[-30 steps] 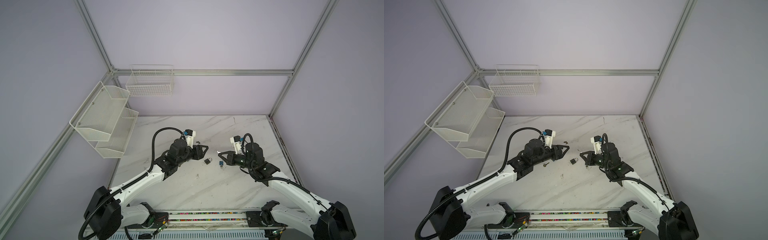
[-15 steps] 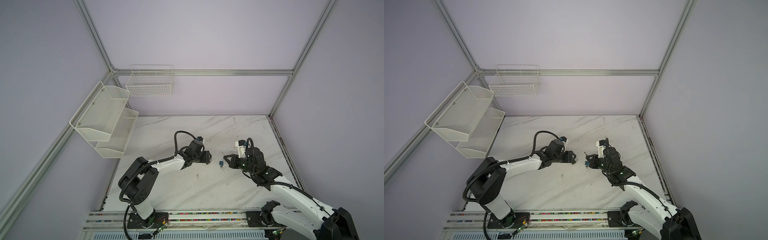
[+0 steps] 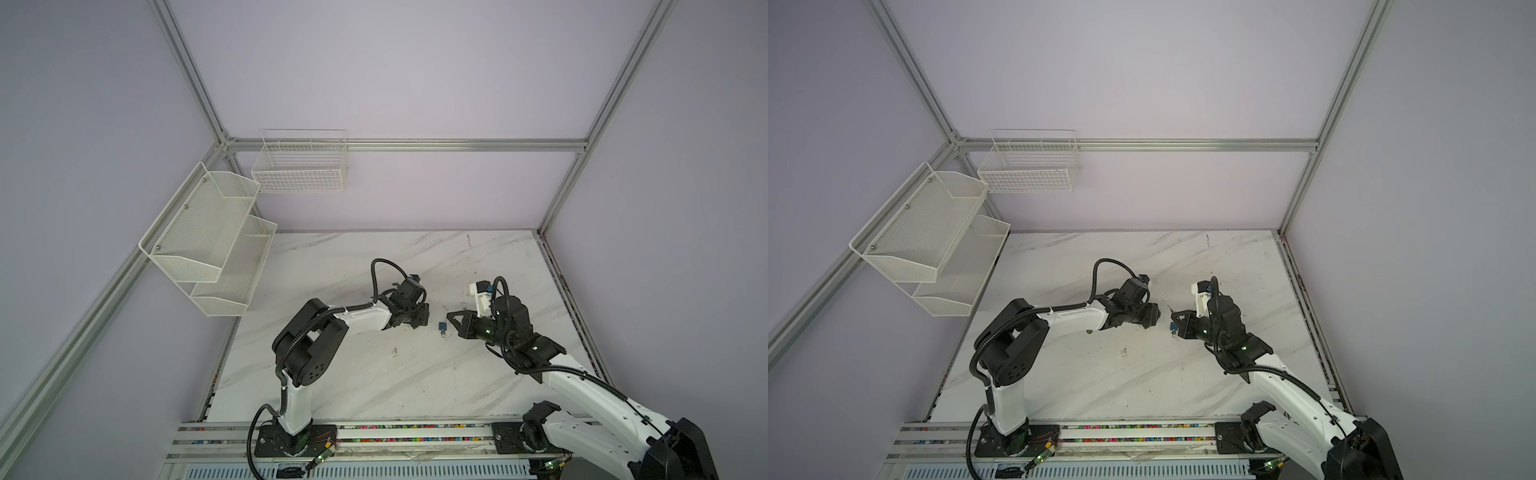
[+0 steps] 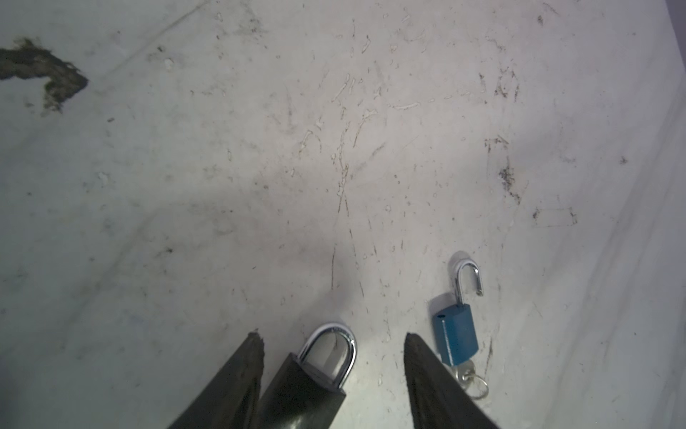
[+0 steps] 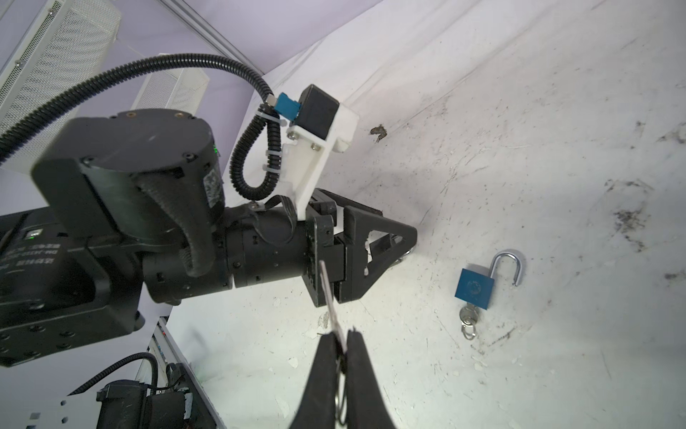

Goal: Unlock with the key
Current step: 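Lower the left gripper onto the black padlock while the right holds the key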

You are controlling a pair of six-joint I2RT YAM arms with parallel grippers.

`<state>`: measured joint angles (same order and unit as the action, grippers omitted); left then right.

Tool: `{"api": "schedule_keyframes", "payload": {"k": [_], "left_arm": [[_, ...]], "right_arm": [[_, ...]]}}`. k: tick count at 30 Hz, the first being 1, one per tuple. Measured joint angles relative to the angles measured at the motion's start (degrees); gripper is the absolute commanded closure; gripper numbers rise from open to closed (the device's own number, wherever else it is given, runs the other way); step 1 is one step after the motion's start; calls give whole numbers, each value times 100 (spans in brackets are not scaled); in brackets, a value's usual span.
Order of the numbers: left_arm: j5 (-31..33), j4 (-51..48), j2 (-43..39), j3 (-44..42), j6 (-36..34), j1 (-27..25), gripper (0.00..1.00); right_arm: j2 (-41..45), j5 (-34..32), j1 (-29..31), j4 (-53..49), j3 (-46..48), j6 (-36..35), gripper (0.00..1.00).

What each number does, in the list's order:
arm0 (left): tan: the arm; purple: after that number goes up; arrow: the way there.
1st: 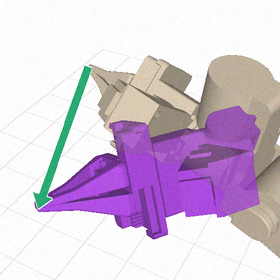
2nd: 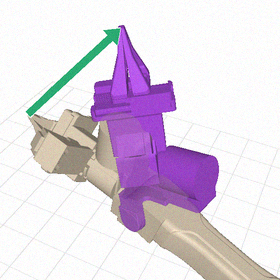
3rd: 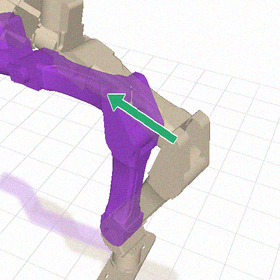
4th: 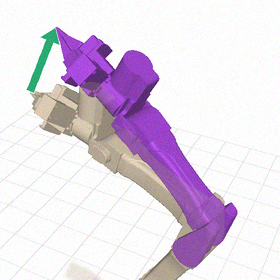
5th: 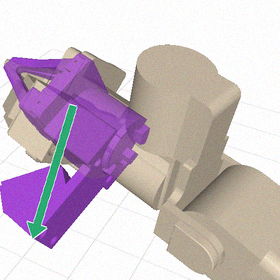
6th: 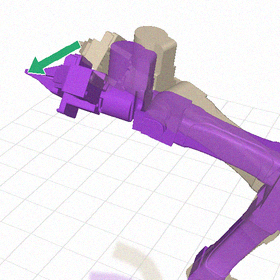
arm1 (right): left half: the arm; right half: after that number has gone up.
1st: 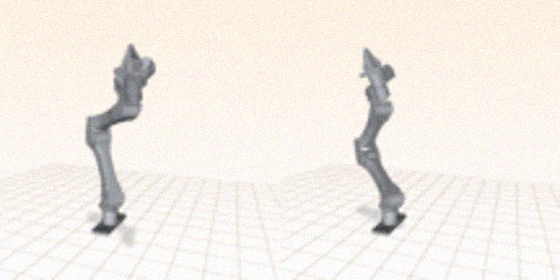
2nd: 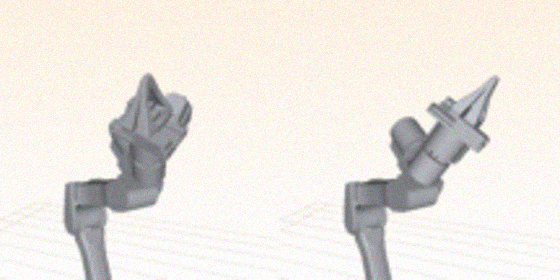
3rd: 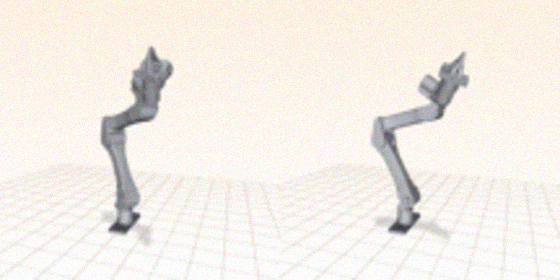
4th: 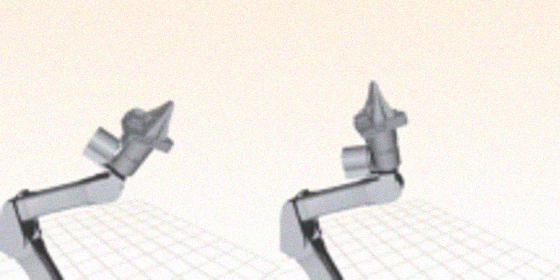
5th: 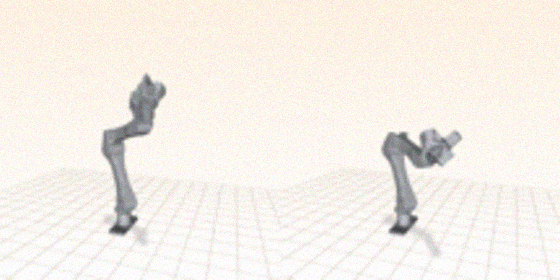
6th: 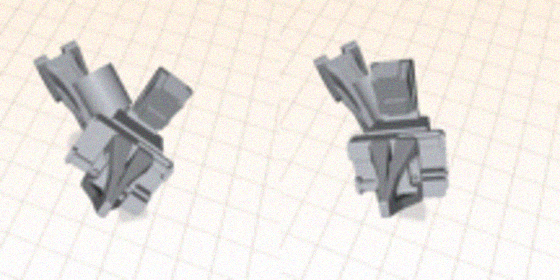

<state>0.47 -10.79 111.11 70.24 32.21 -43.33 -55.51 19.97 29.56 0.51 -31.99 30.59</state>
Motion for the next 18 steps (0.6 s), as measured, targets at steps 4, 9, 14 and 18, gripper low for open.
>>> {"api": "schedule_keyframes", "payload": {"k": [4, 9, 14, 18], "left_arm": [[179, -317, 129, 256, -98, -122, 38], [393, -662, 236, 457, -173, -319, 38], [612, -992, 278, 509, -142, -444, 38], [693, -1158, 278, 511, 28, -509, 38]], "right_arm": [[-101, 37, 0, -4, -2, 0, 100], [-179, 42, 0, -24, -2, 4, 100], [-55, 28, 0, -46, -2, 20, 100], [116, 15, 0, -76, -4, 20, 100]]}}
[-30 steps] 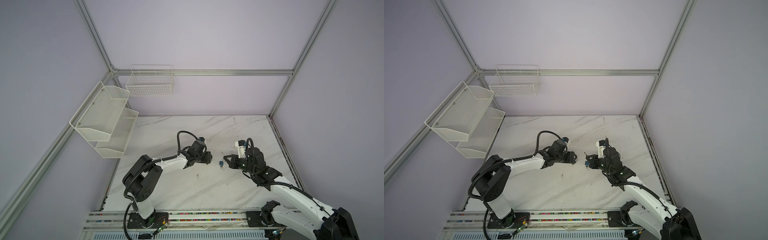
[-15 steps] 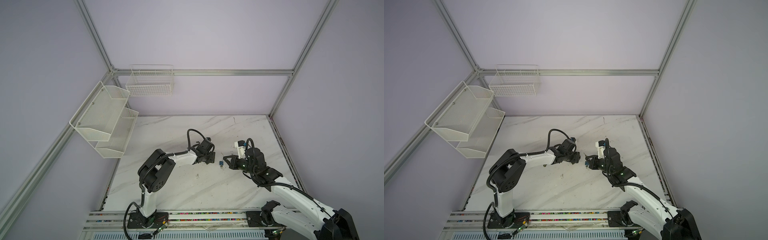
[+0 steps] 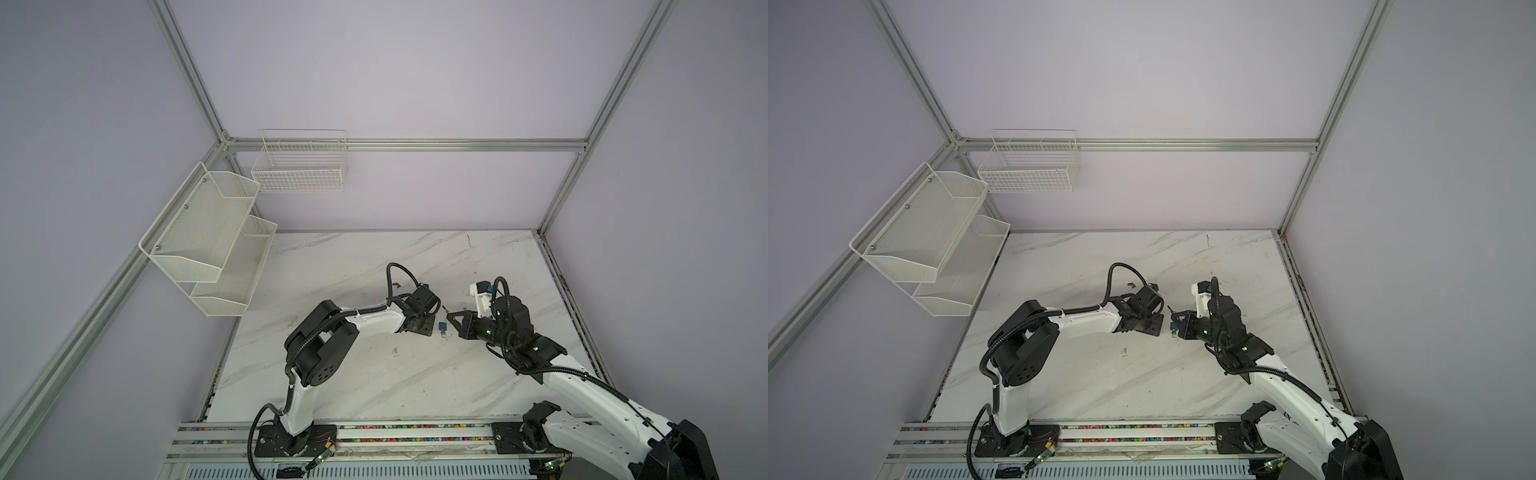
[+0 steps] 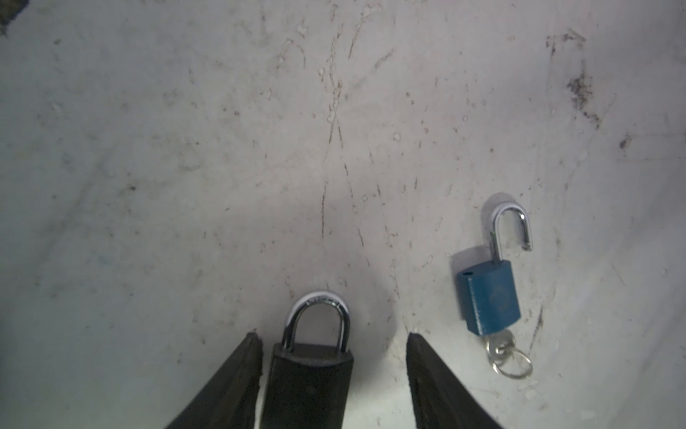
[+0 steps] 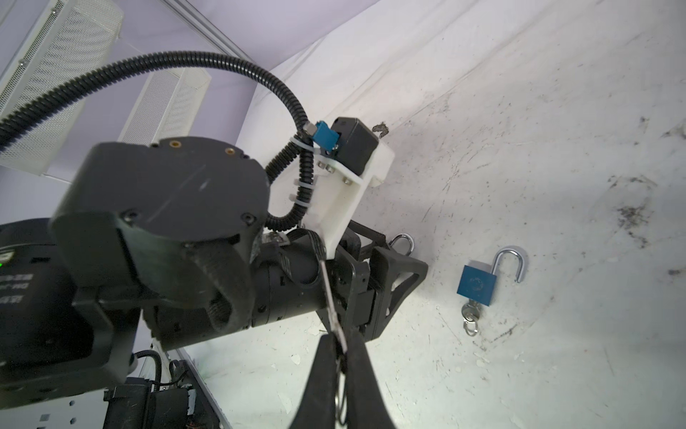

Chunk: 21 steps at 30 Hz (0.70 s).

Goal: Unlock with the key
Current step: 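Lower the left gripper onto the black padlock while the right holds the key, then grasp the black padlock body with the left gripper and lift it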

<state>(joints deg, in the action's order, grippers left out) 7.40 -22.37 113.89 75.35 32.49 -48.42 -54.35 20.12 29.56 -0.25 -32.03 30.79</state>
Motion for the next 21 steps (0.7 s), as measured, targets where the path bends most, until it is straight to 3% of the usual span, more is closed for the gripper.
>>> {"api": "schedule_keyframes", "payload": {"k": [12, 21], "left_arm": [[413, -350, 33, 107, 693, -262, 42], [920, -796, 334, 544, 907, -376, 50]], "right_arm": [[166, -66, 0, -87, -66, -17, 100], [328, -197, -7, -212, -129, 92, 100]]}}
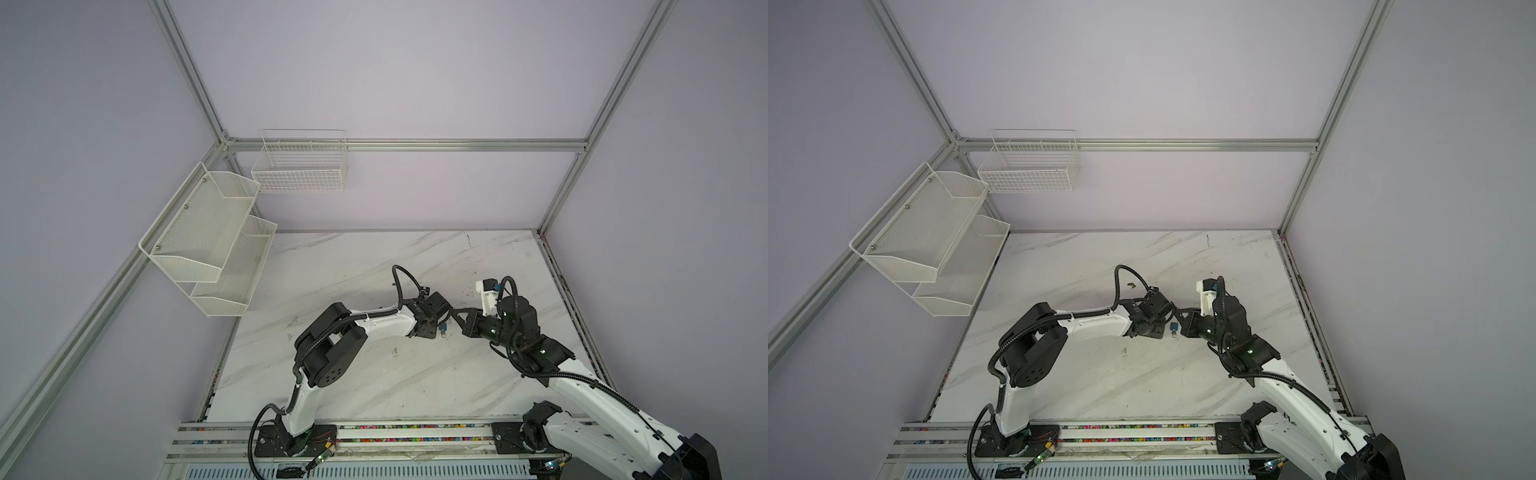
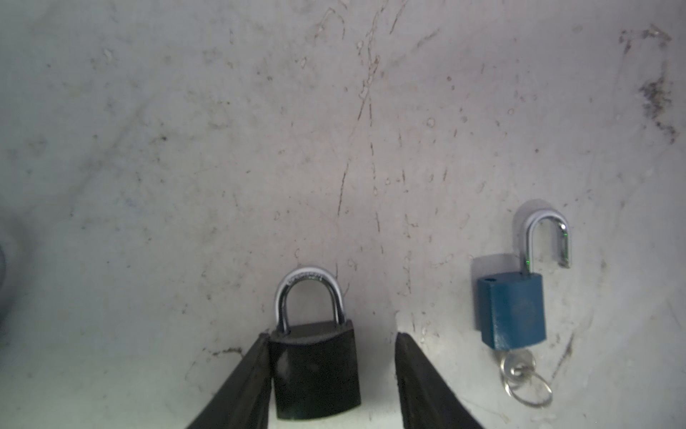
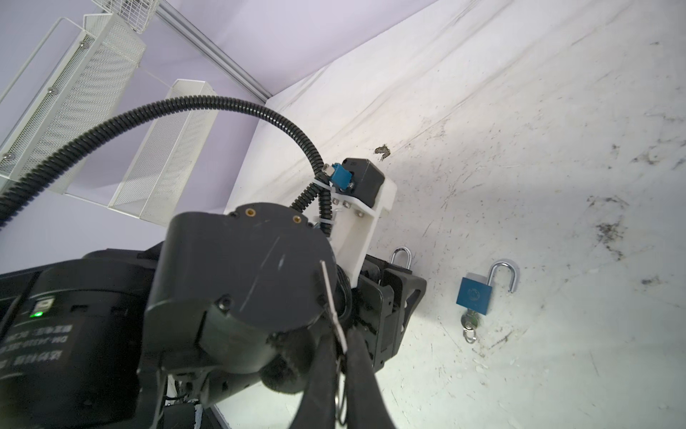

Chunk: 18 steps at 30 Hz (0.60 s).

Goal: Unlock with the key
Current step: 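Grasp the black padlock body with the left gripper and lift it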

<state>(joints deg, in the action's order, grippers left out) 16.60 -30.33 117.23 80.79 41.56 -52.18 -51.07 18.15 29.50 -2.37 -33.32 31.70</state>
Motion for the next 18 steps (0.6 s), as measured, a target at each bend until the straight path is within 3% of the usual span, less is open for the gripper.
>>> {"api": "schedule_keyframes", "payload": {"k": [3, 18], "left_arm": [[79, -70, 33, 39, 70, -2, 56], [146, -129, 35, 39, 136, -2, 62]], "right_arm": [[20, -61, 0, -125, -59, 11, 100], [83, -146, 0, -566, -511, 37, 100]]}}
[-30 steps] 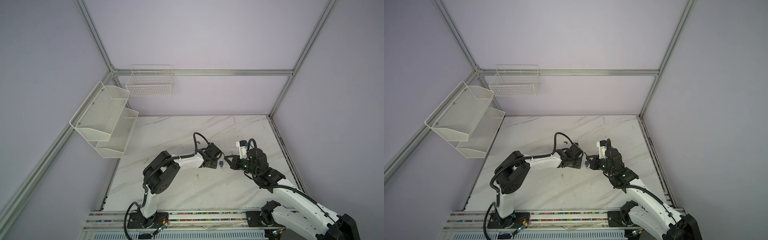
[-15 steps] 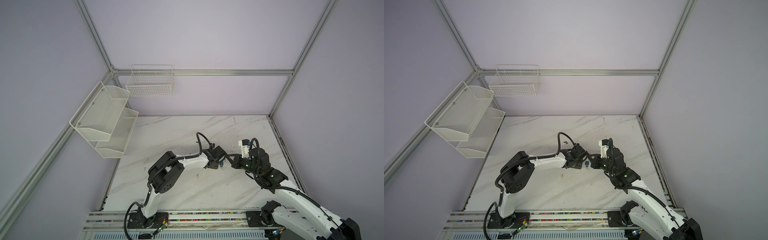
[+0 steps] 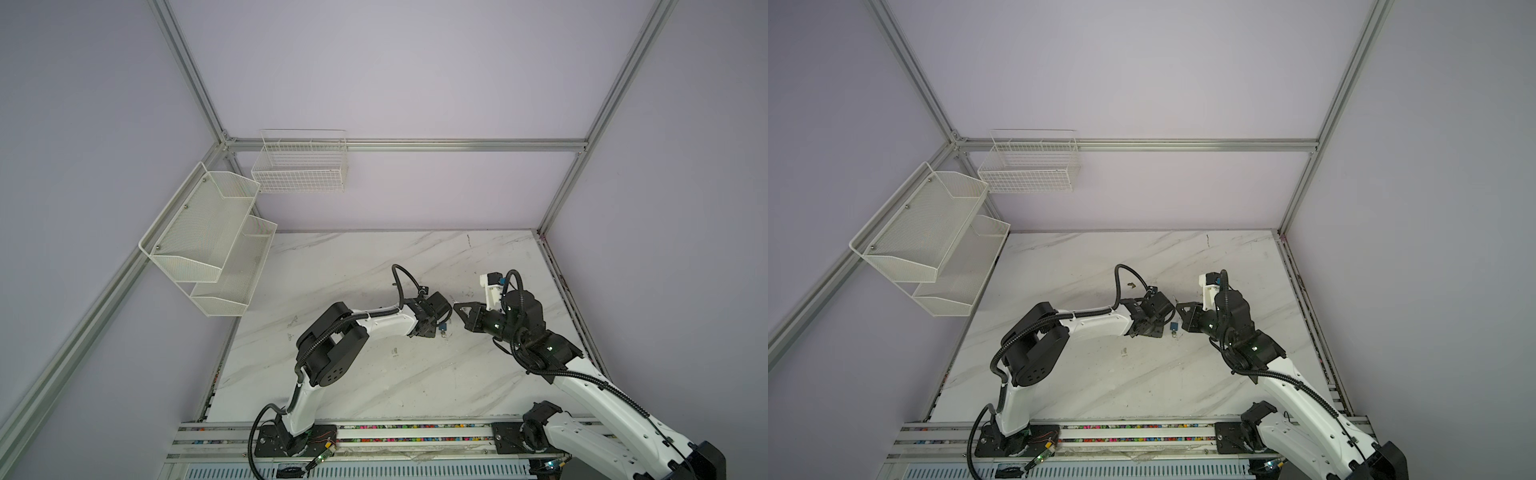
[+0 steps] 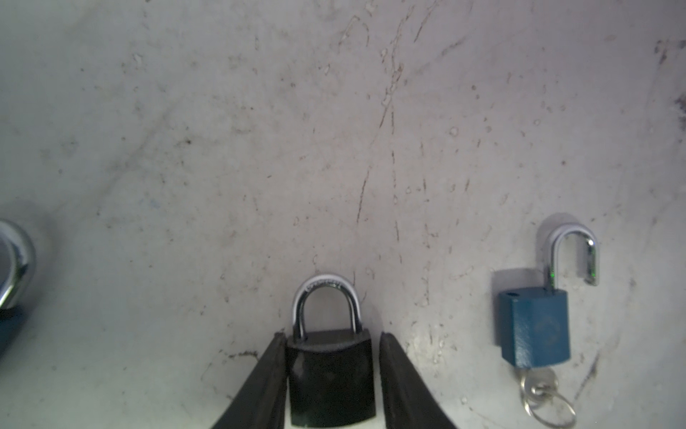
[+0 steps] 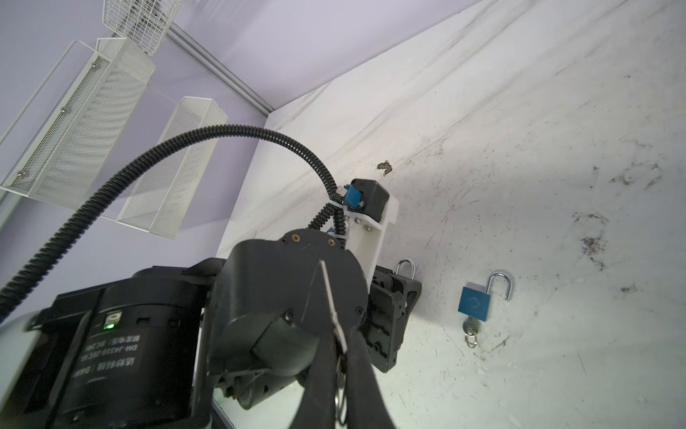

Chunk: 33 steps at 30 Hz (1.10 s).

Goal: Unlock with the key
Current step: 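Grasp the black padlock body with the left gripper and lift it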

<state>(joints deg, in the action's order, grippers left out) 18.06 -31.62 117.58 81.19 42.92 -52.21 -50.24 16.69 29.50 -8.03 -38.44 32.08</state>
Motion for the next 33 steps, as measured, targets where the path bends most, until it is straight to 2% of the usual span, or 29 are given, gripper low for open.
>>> {"api": "schedule_keyframes", "payload": {"k": [16, 24, 28, 30, 33], "left_arm": [[192, -114, -157, -140, 520, -4, 81], [140, 247, -1567, -1143, 1145, 33, 93], [101, 590, -2291, -1578, 1617, 122, 97], [79, 774, -2638, -1821, 1875, 166, 100], [57, 1023, -3110, -2173, 2299, 238, 100]], "right_arm": [[264, -354, 0, -807, -323, -380, 100], [70, -894, 0, -1355, -686, -693, 100], [-308, -1036, 20, -1447, -778, -732, 100], [-566, -1115, 120, -1456, -778, -726, 100], [-876, -1296, 544, -1414, -767, -671, 100]]}}
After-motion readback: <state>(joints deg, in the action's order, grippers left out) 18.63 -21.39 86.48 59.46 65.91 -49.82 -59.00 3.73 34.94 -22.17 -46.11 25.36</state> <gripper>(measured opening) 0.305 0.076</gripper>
